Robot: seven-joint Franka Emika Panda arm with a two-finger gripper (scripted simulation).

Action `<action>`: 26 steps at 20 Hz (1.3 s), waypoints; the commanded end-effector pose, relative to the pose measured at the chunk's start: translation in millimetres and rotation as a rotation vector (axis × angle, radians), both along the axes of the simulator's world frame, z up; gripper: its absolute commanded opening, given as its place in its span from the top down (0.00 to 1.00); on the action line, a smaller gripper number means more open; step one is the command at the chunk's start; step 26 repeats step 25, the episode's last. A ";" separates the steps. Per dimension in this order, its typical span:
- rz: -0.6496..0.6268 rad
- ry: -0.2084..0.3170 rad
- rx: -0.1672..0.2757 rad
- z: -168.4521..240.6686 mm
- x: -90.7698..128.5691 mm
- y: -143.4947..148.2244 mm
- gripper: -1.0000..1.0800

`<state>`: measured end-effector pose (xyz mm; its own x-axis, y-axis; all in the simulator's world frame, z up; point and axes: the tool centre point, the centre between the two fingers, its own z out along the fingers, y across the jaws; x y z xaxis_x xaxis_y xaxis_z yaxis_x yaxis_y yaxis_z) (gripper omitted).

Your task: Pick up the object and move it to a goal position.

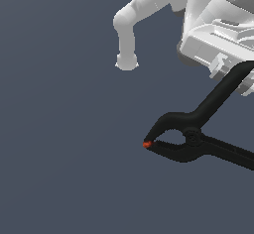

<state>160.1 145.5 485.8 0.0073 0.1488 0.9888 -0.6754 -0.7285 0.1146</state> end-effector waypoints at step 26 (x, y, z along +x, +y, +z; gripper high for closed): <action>-0.113 -0.393 -0.129 47.8 -74.7 70.6 1.00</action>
